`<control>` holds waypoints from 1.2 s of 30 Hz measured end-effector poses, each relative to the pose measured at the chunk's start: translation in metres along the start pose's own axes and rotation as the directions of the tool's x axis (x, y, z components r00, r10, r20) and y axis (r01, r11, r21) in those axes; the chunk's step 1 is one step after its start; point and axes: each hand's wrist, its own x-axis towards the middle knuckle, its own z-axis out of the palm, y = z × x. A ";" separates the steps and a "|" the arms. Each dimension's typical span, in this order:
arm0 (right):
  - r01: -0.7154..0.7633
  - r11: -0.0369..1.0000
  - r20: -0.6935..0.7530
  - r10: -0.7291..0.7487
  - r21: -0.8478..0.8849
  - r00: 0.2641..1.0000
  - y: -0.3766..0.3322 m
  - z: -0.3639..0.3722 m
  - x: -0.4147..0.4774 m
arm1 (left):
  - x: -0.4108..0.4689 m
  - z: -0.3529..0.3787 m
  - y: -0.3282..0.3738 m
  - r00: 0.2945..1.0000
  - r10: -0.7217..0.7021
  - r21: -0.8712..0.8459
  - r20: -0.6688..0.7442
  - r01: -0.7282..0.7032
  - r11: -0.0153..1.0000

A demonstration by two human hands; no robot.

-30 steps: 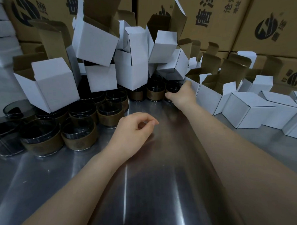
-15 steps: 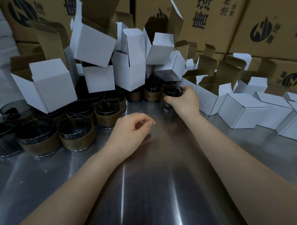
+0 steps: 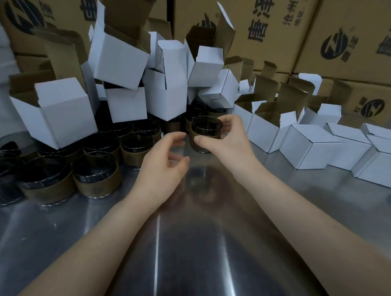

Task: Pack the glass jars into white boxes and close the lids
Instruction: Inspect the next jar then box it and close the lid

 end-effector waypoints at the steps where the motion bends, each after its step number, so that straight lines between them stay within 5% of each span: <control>1: 0.001 1.000 0.014 -0.002 0.021 1.000 0.000 0.000 -0.002 | 0.001 0.000 -0.001 1.000 0.001 0.005 -0.007 -0.001 1.000; 19: 0.142 0.985 0.133 -0.154 0.099 0.979 0.000 0.010 -0.016 | -0.001 -0.002 0.009 0.996 0.047 0.025 -0.082 -0.045 0.999; 36: 0.269 0.952 0.081 -0.283 0.149 0.956 -0.003 0.012 -0.022 | -0.001 0.000 0.008 0.988 0.110 0.068 -0.112 -0.102 0.992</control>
